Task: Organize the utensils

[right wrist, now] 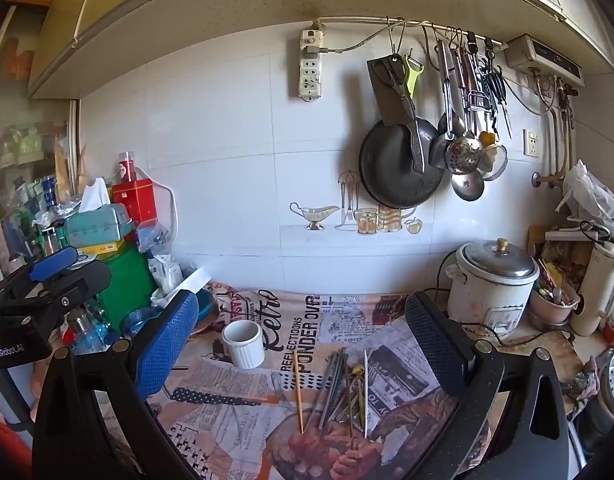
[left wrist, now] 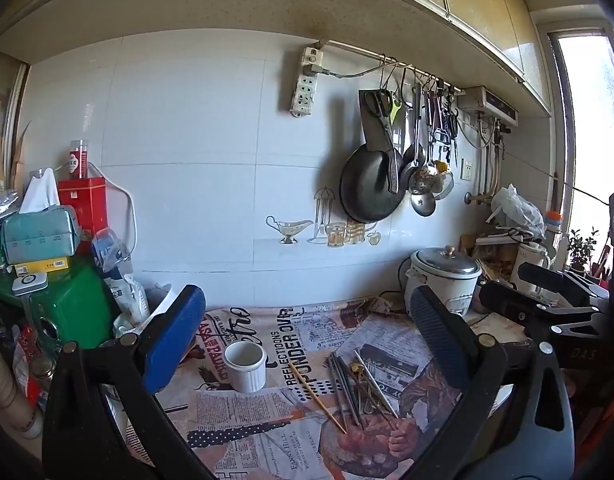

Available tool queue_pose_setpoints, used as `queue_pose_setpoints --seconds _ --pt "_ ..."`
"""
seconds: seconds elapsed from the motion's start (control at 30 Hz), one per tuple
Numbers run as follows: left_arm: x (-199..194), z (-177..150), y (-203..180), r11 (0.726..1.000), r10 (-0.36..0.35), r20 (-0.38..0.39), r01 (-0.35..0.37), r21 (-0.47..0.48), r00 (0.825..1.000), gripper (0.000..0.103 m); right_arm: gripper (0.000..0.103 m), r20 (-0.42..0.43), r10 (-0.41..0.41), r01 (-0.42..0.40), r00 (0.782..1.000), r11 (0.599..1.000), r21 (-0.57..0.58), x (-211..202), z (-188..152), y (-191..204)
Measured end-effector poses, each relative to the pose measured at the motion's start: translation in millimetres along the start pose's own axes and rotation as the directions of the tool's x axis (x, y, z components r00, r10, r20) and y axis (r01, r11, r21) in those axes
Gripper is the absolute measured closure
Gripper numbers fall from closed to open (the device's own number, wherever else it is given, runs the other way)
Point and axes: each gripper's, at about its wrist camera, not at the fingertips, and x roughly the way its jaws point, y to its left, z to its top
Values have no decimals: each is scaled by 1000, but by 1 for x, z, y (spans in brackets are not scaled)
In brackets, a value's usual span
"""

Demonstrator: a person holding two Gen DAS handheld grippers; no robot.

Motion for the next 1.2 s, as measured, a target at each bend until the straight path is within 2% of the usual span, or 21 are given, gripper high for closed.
queue_pose_setpoints --seconds 1.2 --pt "9 1 12 1000 -6 -38 5 -18 999 0 0 -6 -1 1 1000 1000 4 2 0 4"
